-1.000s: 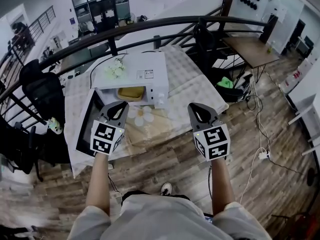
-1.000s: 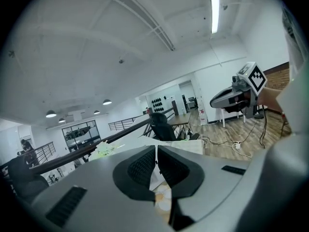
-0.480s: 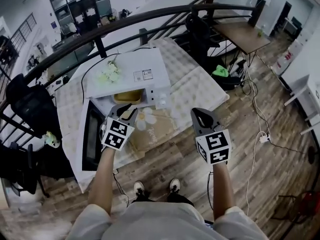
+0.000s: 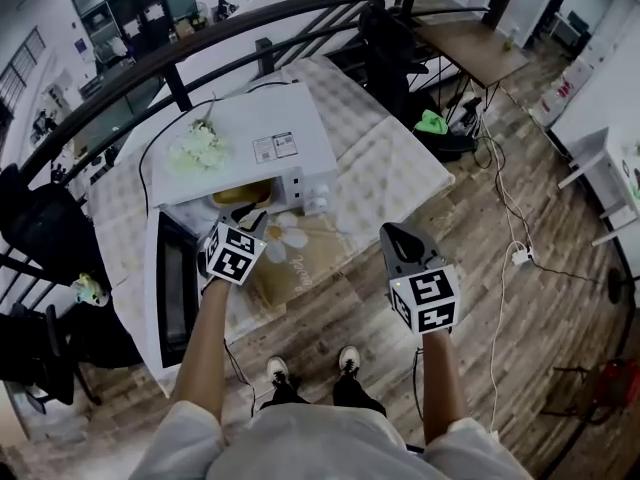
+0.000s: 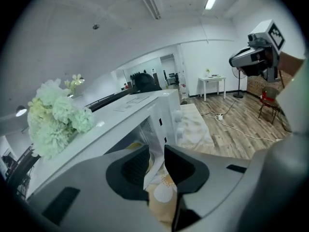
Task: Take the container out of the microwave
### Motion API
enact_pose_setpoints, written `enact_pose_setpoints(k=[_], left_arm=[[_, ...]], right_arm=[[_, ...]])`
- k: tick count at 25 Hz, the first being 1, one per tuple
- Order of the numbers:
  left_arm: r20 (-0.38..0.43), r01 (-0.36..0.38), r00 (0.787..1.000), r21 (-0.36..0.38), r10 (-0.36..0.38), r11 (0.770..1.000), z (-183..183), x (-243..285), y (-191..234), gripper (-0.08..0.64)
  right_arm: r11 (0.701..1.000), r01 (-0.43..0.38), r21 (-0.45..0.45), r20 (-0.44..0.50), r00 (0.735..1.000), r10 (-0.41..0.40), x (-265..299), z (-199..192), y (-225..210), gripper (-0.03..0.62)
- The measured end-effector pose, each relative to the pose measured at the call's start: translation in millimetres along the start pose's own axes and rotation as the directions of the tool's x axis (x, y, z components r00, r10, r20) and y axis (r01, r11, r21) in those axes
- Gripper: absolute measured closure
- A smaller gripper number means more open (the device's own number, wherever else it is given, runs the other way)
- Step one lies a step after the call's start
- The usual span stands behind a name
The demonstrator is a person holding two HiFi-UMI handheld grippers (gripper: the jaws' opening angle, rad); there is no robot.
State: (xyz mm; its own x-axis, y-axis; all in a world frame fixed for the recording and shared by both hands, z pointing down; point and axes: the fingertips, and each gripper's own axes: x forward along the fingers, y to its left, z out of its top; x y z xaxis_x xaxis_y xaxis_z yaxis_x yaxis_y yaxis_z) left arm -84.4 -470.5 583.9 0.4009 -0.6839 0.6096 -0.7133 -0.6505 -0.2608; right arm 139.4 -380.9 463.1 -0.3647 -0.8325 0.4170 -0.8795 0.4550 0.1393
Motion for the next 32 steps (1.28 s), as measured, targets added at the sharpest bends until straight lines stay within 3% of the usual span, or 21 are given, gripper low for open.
enact_pose_setpoints(k=[9, 14, 20, 27, 32], left_arm=[[-0.073, 0.043, 0.996, -0.013, -0.044, 0.999, -22.5, 69.6, 11.5, 0.446], [-0.148, 0.037, 0.989, 0.072, -0.026, 0.997, -40.6, 101.9, 11.6, 0.446], [-0.237, 0.046, 0.971, 0.221, 0.008, 0.974, -60.2, 124.7, 16.9, 0.448], [-0.292, 0.103, 0.956, 0.286, -0.016, 0.953, -64.1, 136.7, 13.4, 0.482], [-0.297, 0.115, 0.954, 0.279, -0.028, 0.953, -62.0, 133.1, 10.0, 0.503]], right_arm=[[1.0, -0.005, 0.013, -0.055, 0.998, 0.005, 42.3, -18.0, -10.0, 0.578], [1.0, -0.01, 0.011, -0.091, 0.996, 0.011, 54.0, -28.0, -12.7, 0.578], [0.999, -0.02, 0.034, -0.115, 0.993, 0.023, 64.0, -43.6, -11.4, 0.578], [0.999, -0.011, 0.043, -0.138, 0.99, 0.017, 53.9, -56.3, -12.2, 0.578], [0.999, -0.007, 0.046, -0.133, 0.991, 0.014, 39.1, -57.5, -8.5, 0.578]])
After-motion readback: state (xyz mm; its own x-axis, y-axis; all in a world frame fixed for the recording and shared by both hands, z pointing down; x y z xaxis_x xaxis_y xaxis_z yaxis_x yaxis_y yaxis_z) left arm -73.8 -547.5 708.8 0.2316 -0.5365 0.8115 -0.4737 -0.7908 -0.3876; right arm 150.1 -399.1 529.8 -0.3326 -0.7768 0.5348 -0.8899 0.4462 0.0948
